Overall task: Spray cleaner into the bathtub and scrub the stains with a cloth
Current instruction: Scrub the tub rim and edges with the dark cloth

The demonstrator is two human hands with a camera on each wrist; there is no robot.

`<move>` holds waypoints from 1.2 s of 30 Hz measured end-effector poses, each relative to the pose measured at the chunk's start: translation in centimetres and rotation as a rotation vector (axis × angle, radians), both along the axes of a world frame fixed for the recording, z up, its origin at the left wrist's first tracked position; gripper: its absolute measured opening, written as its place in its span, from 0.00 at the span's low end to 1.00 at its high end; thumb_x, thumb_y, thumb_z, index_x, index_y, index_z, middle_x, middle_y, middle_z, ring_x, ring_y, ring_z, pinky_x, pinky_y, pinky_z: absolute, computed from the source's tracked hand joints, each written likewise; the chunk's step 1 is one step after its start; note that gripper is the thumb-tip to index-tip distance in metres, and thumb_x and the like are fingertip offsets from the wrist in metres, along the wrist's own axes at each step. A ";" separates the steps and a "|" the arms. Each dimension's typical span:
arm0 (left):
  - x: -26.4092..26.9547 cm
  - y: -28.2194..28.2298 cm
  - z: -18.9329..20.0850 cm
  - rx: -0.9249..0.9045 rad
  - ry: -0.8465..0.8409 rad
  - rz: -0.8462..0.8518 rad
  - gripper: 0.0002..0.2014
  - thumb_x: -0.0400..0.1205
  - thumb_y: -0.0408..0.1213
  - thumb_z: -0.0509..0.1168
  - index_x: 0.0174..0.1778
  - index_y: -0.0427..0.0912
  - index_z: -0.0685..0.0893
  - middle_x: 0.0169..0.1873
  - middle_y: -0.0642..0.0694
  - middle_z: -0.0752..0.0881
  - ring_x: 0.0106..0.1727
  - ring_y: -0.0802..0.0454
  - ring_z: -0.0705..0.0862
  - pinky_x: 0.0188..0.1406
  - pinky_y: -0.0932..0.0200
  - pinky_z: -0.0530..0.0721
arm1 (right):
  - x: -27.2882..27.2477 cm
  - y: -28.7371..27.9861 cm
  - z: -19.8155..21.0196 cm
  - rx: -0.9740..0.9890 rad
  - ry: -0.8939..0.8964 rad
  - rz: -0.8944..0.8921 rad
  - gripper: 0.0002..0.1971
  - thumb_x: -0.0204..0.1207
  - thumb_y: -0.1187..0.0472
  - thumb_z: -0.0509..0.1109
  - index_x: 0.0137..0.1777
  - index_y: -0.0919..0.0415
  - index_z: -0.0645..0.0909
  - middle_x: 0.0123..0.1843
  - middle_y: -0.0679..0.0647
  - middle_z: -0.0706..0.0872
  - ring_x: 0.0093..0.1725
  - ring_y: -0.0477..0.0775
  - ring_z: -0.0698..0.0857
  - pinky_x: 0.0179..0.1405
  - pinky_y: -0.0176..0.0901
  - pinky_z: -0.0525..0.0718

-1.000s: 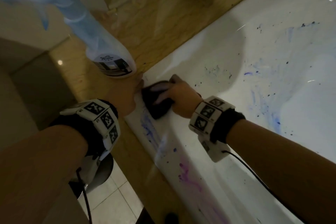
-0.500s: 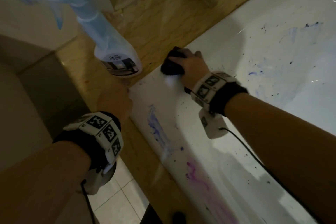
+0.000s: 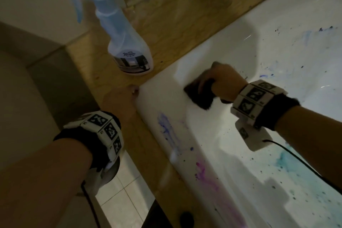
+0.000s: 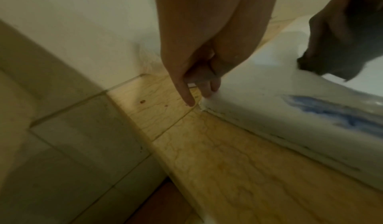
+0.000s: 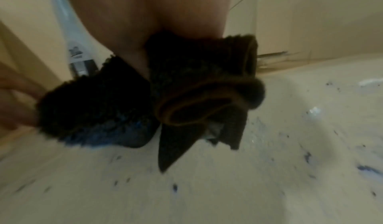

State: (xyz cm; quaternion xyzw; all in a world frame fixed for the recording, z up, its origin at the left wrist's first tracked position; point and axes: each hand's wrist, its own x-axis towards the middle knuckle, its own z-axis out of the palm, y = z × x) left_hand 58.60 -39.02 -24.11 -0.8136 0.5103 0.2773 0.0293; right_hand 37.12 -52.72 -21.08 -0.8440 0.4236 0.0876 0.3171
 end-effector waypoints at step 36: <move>-1.7 -0.4 1.4 0.412 -0.308 -0.510 0.44 0.79 0.42 0.67 0.82 0.39 0.44 0.77 0.40 0.61 0.72 0.44 0.69 0.65 0.54 0.73 | 0.7 15.9 -4.8 -0.178 0.143 0.334 0.35 0.50 0.46 0.80 0.63 0.41 0.82 0.67 0.58 0.78 0.51 0.66 0.79 0.32 0.54 0.85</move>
